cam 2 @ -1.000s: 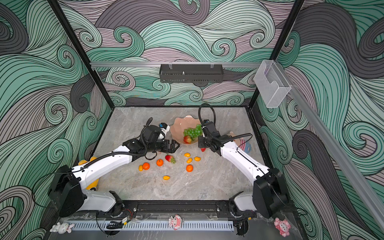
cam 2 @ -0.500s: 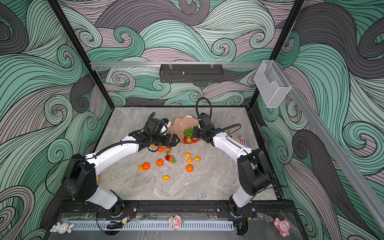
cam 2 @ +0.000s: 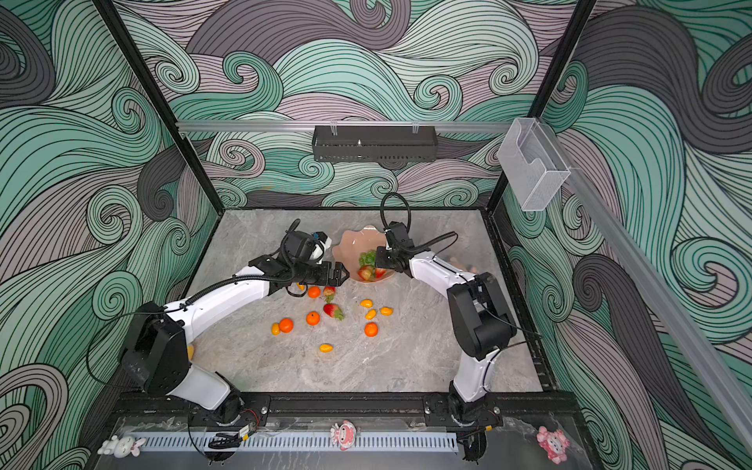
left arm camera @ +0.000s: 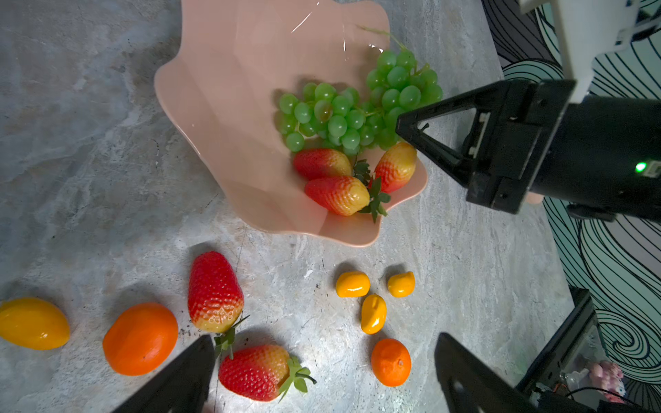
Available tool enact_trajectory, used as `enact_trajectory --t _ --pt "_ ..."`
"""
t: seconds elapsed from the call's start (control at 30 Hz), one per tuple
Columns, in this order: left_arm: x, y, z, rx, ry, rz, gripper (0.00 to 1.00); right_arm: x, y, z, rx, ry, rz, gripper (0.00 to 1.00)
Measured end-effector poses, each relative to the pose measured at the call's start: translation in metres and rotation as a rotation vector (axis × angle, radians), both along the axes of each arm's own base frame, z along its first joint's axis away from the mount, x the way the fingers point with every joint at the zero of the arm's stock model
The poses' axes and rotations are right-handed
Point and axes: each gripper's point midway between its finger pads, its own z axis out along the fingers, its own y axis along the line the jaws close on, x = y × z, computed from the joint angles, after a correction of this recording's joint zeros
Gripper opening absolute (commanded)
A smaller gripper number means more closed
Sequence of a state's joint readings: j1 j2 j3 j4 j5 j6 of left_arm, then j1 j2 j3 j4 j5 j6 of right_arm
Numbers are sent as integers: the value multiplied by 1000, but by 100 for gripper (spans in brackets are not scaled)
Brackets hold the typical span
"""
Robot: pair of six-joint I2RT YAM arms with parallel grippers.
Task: Arrange fruit in a fruit bowl
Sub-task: Place the fruit in the fruit bowl, then pick up the fruit from the center of the table.
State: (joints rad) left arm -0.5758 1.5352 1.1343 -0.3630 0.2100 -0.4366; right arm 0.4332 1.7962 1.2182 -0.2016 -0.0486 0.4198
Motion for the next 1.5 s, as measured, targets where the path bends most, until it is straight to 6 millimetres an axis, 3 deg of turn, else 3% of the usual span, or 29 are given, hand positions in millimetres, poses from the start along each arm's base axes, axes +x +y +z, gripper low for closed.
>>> enact_trajectory --t 0.27,0.43,0.57,0.73,0.9,1.1,1.3,1.5 --pt "-3 2 -3 1 12 -1 98 0 -3 9 -33 -27 22 27" --pt "-14 3 -2 -21 20 -26 99 -8 -12 40 -45 -95 28 28" --pt "-26 7 -3 -35 28 -38 98 -25 -22 69 -40 -161 31 28" --pt "-44 14 -2 -48 26 -39 98 -58 -38 79 -37 -180 26 28" --pt "-63 19 1 -54 18 -32 98 -93 -51 79 -25 -167 20 27" --pt "-82 30 -8 -32 38 5 93 -133 -49 72 -24 -143 49 27" --pt "-94 48 -27 38 101 76 80 -172 -26 55 -54 -108 139 27" --pt "-99 61 -37 93 142 123 73 -195 5 31 -96 -55 245 27"
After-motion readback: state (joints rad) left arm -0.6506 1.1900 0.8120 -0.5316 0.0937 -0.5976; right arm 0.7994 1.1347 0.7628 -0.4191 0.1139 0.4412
